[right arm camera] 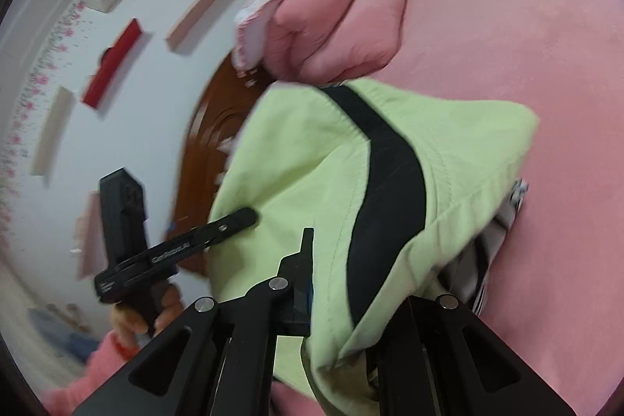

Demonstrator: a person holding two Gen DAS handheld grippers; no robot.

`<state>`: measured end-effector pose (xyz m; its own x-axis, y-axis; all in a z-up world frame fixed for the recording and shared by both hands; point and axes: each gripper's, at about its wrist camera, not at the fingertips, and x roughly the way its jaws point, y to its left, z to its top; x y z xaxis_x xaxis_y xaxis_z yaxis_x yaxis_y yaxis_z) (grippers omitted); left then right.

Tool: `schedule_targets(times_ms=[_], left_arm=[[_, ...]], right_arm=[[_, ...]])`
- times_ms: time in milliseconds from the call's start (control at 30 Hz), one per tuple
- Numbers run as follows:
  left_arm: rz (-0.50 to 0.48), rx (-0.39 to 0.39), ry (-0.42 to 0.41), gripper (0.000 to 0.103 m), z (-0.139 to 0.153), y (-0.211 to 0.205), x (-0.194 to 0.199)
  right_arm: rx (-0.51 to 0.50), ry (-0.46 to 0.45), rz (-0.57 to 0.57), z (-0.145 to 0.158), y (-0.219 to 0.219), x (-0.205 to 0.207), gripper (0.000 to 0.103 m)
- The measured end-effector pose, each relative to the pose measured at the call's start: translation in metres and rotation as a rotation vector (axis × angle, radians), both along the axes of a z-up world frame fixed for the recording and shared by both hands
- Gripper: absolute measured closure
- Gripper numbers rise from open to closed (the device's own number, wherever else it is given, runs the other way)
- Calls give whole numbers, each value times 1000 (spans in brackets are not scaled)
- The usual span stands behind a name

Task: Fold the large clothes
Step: 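Carry the bundle to the patterned garment by the pillow and release it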

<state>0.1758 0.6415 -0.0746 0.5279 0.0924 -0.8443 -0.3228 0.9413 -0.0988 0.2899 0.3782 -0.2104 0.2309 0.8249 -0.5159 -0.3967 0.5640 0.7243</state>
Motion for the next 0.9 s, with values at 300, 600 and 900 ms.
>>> schedule_targets(times_ms=[300, 600, 900], left_arm=[[101, -5, 40, 58, -96, 45, 14], [504, 175, -116, 48, -41, -40, -112], [206, 95, -173, 25, -27, -264, -258]], right_arm=[[-280, 21, 6, -84, -8, -1, 32], [-372, 72, -207, -77, -181, -108, 22], [-517, 196, -478, -83, -380, -290, 8]])
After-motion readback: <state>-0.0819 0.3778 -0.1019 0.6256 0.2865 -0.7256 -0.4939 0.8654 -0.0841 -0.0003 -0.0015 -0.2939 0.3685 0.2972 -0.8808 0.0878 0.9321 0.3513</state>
